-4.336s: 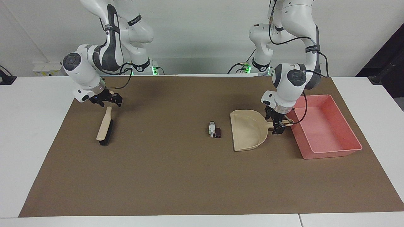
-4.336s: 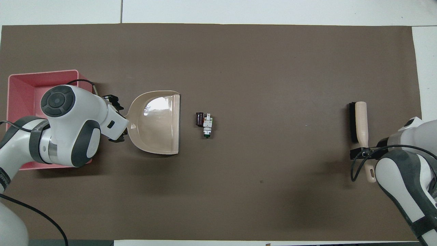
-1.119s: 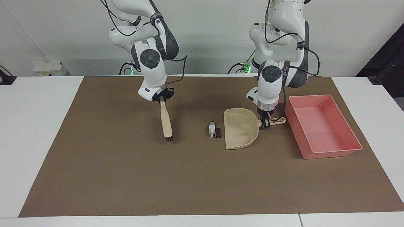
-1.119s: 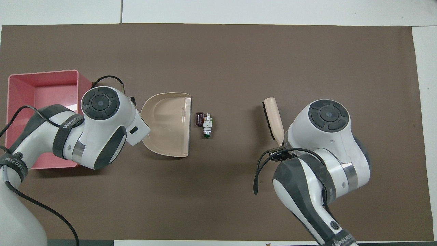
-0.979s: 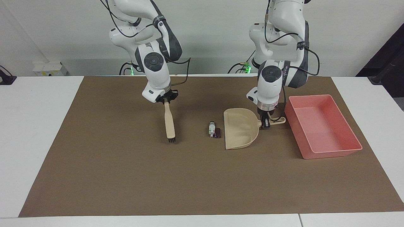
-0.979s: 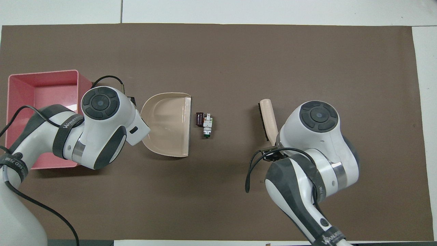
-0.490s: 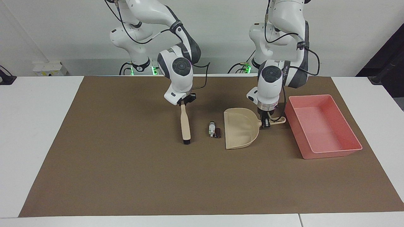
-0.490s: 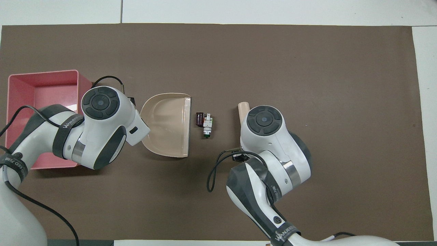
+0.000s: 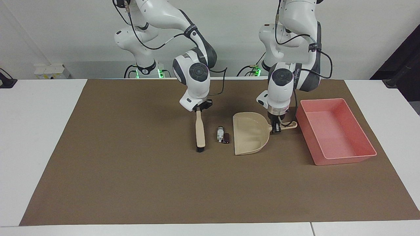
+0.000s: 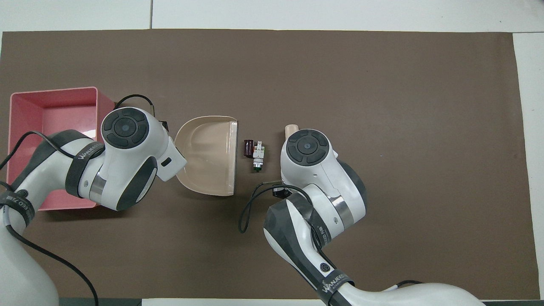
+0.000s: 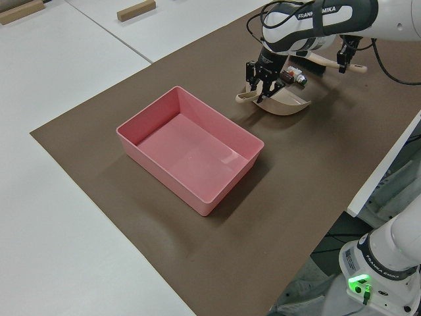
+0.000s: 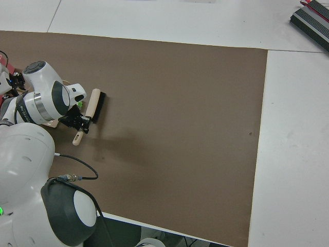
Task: Clean e-waste and dump in bin
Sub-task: 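Lift the brush with the right gripper toward the dustpan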
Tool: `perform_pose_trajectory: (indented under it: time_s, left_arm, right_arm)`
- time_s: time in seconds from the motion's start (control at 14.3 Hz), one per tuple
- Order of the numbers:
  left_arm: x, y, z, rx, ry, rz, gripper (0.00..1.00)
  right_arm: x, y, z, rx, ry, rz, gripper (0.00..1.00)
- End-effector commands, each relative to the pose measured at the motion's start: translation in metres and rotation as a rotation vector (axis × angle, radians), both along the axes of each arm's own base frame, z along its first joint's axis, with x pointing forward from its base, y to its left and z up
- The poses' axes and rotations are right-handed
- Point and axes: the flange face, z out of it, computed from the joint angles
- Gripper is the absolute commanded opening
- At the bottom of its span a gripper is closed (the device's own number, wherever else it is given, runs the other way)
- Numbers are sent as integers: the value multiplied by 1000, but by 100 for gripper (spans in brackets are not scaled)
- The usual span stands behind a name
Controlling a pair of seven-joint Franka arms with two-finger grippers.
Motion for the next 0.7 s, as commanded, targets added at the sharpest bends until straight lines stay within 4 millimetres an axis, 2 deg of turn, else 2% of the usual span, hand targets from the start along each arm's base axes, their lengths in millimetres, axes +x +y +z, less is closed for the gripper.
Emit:
perform_pose_trajectory:
  time_s: [0.0, 0.14, 0.42, 0.63]
  left_arm:
    - [-1, 5, 0, 27, 8, -21, 0]
    - [-1, 5, 0, 27, 8, -23, 0]
    - [-1, 5, 0, 27, 9, -24, 0]
    - [0, 6, -1, 28, 11, -30, 0]
  right_arm:
    - [-5, 16, -2, 8, 14, -28, 0]
    - [-8, 21, 0, 8, 9, -40, 0]
    - [-21, 46, -5, 44, 1, -56, 0]
    - [-23, 51, -10, 42, 2, -67, 0]
